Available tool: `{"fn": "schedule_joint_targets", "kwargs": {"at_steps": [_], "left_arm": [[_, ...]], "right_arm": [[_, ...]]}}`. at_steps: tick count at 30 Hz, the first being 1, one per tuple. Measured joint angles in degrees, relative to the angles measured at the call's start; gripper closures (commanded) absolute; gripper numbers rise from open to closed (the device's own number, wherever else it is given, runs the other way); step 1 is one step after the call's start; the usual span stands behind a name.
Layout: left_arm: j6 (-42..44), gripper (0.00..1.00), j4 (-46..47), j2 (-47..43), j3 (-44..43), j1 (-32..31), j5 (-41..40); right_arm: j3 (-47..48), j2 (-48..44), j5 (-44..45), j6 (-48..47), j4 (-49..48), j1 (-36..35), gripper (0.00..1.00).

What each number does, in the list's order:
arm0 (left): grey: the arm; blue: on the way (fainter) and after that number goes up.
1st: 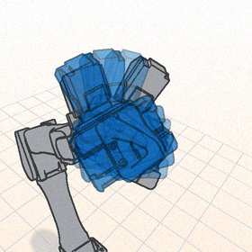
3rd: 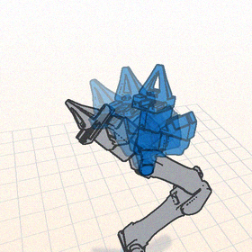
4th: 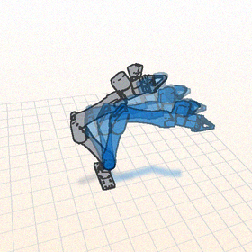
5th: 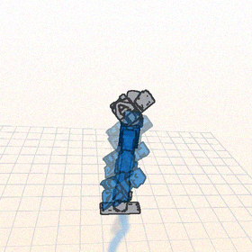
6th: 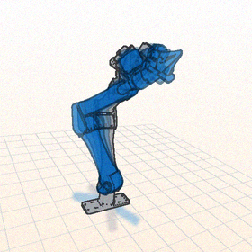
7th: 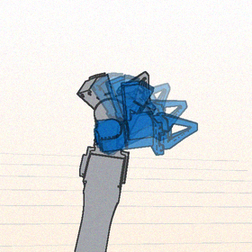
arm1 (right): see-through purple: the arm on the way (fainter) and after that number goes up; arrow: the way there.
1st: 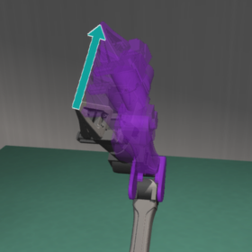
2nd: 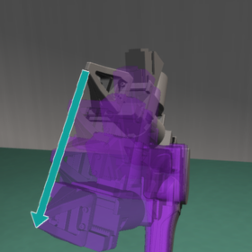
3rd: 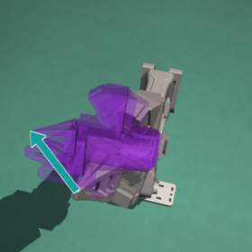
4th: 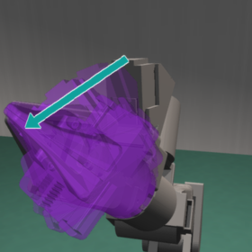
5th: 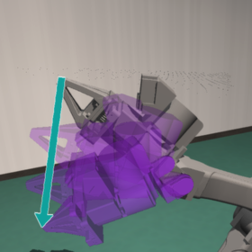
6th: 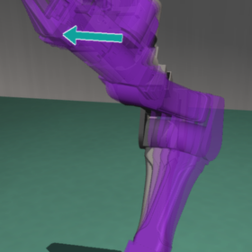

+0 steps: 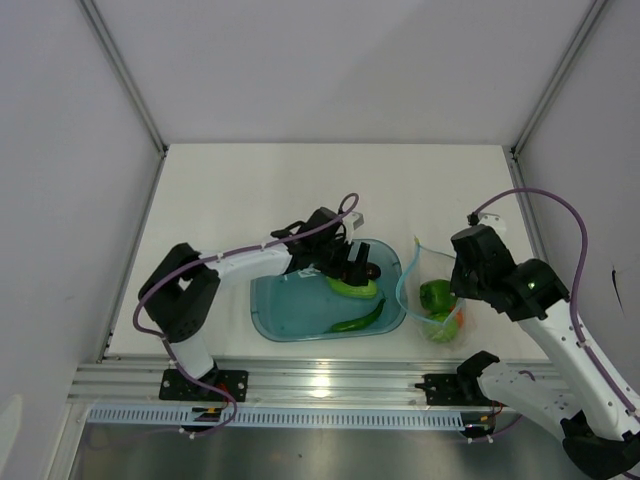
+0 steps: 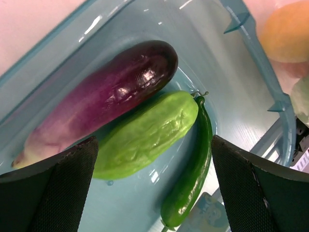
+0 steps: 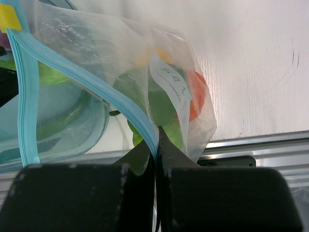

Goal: Place the food in the zip-top bag and seal the zipper
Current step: Pick up the fake vegetable from the bin.

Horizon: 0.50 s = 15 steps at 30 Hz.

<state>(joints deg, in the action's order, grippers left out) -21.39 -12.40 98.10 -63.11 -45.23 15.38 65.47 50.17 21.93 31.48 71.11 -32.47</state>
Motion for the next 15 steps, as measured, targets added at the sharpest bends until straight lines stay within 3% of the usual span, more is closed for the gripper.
{"fn": "schedule_joint_targets", "kwargs": {"at_steps": [15], "left_arm": [[-4.2, 0.04, 3.0, 1.7, 7.2, -0.3, 5.0]], "right_arm": [[0.0, -1.1, -0.5, 0.0, 0.0, 0.0, 1.0]]}}
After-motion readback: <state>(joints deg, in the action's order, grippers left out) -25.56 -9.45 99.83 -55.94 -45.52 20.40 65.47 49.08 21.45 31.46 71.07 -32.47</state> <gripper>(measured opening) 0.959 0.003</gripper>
